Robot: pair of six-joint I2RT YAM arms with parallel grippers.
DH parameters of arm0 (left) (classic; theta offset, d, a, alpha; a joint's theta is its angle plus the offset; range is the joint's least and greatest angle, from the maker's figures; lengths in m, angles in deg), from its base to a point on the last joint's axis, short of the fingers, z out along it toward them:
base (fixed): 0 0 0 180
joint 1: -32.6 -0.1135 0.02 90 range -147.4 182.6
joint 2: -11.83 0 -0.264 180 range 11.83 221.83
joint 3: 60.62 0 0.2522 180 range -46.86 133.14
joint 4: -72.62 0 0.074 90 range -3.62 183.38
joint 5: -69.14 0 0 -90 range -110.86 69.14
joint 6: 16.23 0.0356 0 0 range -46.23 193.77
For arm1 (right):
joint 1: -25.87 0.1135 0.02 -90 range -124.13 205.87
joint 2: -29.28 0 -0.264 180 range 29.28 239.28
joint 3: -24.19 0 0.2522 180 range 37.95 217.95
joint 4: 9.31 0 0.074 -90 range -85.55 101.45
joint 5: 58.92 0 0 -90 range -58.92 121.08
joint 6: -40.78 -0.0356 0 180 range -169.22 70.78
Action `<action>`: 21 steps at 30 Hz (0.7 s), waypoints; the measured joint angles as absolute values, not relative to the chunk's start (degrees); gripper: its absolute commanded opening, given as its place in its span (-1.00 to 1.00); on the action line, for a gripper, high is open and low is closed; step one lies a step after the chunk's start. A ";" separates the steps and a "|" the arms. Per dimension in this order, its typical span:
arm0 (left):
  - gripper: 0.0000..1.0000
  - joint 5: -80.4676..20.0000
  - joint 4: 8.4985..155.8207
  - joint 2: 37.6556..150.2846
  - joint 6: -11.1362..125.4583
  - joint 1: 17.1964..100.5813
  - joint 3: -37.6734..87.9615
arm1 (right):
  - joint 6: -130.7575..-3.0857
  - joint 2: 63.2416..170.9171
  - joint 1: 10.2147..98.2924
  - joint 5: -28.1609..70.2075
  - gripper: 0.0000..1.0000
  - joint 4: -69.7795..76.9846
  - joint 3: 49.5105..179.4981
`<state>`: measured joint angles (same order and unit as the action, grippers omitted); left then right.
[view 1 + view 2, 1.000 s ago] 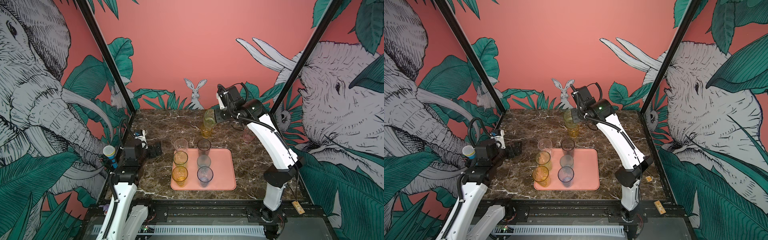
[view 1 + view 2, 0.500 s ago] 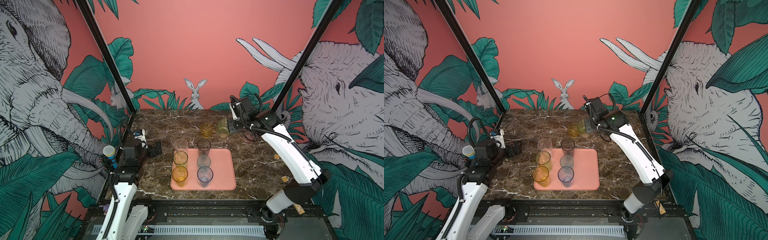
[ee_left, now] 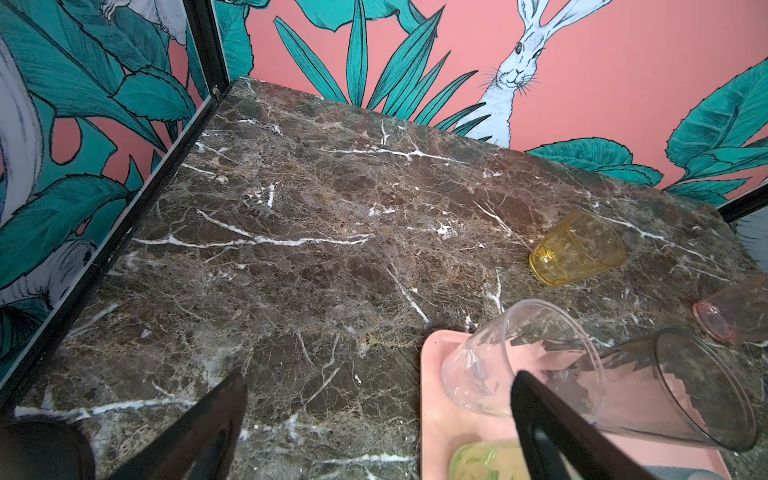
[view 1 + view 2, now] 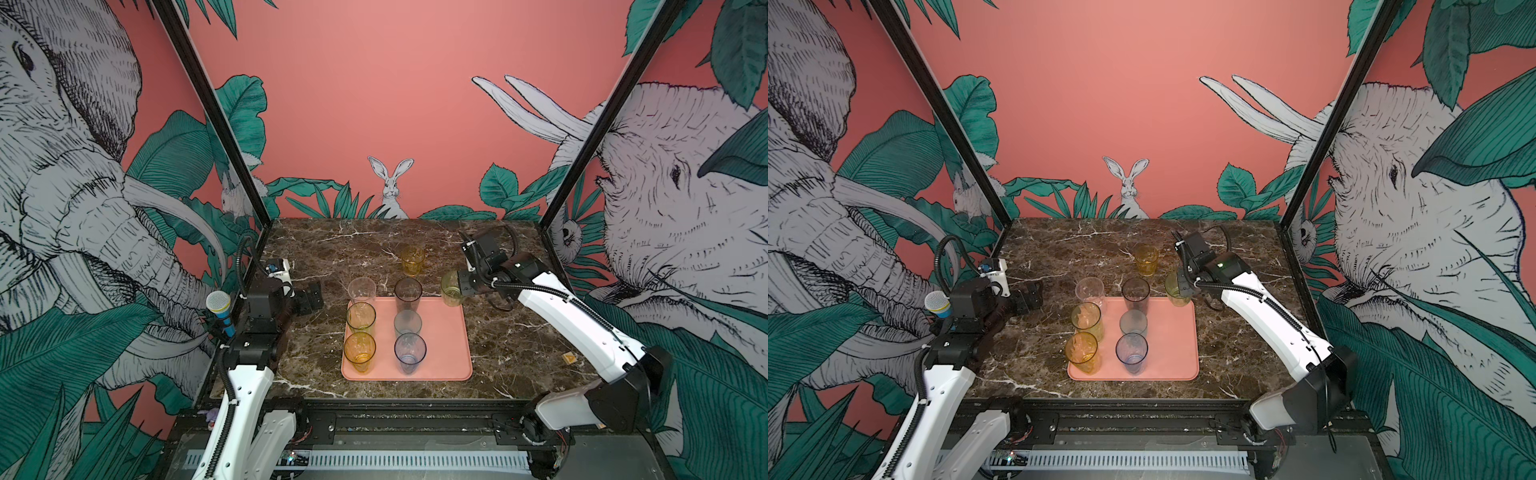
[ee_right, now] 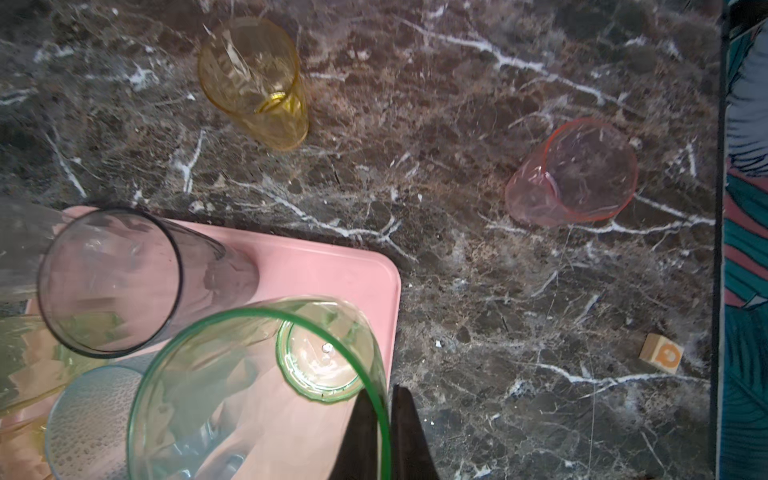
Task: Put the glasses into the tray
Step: 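Lower the green glass onto the tray's far corner and open the right gripper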
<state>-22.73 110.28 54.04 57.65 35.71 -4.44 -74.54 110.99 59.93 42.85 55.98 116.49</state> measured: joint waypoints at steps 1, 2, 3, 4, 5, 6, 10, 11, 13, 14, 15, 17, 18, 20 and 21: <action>0.99 -22.71 110.19 53.87 57.47 35.71 -4.66 | -74.65 110.99 59.93 42.65 -1.00 55.24 115.38; 0.99 -22.69 110.19 53.72 57.30 35.71 -4.92 | -74.83 110.99 59.93 42.47 -1.00 54.41 114.24; 0.99 -22.67 110.19 53.61 57.19 35.71 -5.10 | -75.05 110.99 59.93 42.32 -1.00 53.25 112.87; 0.99 -22.69 110.19 53.59 57.06 35.71 -5.21 | -75.26 110.97 59.93 42.21 -1.00 52.13 111.62; 0.99 -22.67 110.17 53.54 56.99 35.71 -5.30 | -75.53 110.97 59.93 42.12 -1.00 51.19 110.64; 0.99 -22.67 110.17 53.52 56.90 35.71 -5.36 | -75.75 110.97 59.93 41.93 -1.00 50.12 109.43; 0.99 -22.51 110.17 53.37 56.80 35.71 -5.40 | -76.34 110.99 59.93 41.10 -1.00 47.17 106.35; 0.99 -22.49 110.17 53.34 56.80 35.71 -5.40 | -76.53 111.03 59.93 40.88 -1.00 46.45 105.85; 0.99 -22.43 110.17 53.34 56.80 35.71 -5.40 | -76.95 111.30 59.93 40.49 -1.00 45.25 105.35; 0.99 -22.40 110.17 53.34 56.80 35.71 -5.45 | -77.12 111.47 59.91 40.38 -1.00 44.57 105.17; 0.99 -22.38 110.17 53.34 56.77 35.71 -5.47 | -77.19 111.71 59.91 40.20 -1.00 43.94 105.02; 0.99 -22.34 110.08 53.34 56.77 35.71 -5.56 | -77.32 112.28 59.91 40.00 -1.00 43.06 104.89; 0.99 -22.32 110.08 53.32 56.75 35.71 -5.62 | -77.34 112.59 59.91 39.96 -1.00 42.63 104.82; 0.99 -22.29 110.06 53.32 56.75 35.71 -5.73 | -77.34 113.15 59.85 39.70 -1.00 41.97 104.63; 0.99 -22.27 110.04 53.32 56.75 35.71 -5.78 | -77.32 113.42 59.80 39.61 -1.00 41.75 104.56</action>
